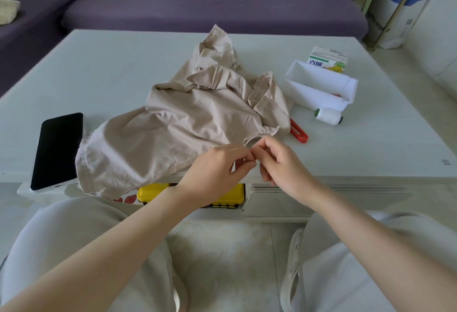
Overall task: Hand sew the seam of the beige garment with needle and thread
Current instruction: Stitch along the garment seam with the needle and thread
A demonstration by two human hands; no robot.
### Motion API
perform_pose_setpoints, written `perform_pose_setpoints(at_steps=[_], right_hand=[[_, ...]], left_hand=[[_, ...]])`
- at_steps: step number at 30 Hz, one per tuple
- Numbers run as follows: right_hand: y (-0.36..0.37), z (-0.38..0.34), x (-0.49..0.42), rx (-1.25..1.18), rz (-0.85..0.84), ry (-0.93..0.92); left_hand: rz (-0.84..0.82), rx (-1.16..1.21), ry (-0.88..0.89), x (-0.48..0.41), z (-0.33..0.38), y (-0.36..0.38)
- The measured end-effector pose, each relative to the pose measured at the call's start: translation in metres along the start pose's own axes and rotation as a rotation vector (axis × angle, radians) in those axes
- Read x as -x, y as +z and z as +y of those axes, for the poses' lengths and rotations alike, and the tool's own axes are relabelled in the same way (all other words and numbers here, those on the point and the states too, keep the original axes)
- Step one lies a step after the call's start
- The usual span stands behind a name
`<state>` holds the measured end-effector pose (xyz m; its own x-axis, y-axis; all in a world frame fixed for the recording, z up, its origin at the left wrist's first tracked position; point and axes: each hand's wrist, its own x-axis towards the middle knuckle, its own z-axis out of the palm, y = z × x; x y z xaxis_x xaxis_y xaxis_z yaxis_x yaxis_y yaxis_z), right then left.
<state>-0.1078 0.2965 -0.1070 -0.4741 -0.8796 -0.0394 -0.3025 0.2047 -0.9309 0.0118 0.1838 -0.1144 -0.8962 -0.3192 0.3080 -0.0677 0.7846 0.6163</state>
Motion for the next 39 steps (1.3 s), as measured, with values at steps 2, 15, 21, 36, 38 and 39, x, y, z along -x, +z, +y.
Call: perform_pose_setpoints(at_steps=[2, 15, 21, 36, 38, 39], right_hand=[[0.0, -0.001, -0.002, -0.061, 0.008, 0.017], [0.0, 0.009, -0.004, 0.04, 0.135, 0.017], [0.0, 0.003, 0.002, 0.104, 0.169, -0.06], [-0.011, 0.008, 0.0, 0.179, 0.296, -0.19], [-0.012, 0.015, 0.0, 0.209, 0.295, -0.172], [-0.012, 0.018, 0.0, 0.226, 0.284, -0.158]], left_hand=[[0.009, 0.027, -0.009, -0.001, 0.001, -0.001], [0.074, 0.003, -0.023, -0.001, 0.002, -0.001], [0.074, -0.021, -0.004, -0.003, 0.006, -0.002], [0.095, -0.066, -0.049, -0.001, 0.005, -0.006], [0.101, -0.051, -0.049, 0.0, 0.005, -0.008], [0.102, -0.035, -0.049, 0.0, 0.006, -0.009]])
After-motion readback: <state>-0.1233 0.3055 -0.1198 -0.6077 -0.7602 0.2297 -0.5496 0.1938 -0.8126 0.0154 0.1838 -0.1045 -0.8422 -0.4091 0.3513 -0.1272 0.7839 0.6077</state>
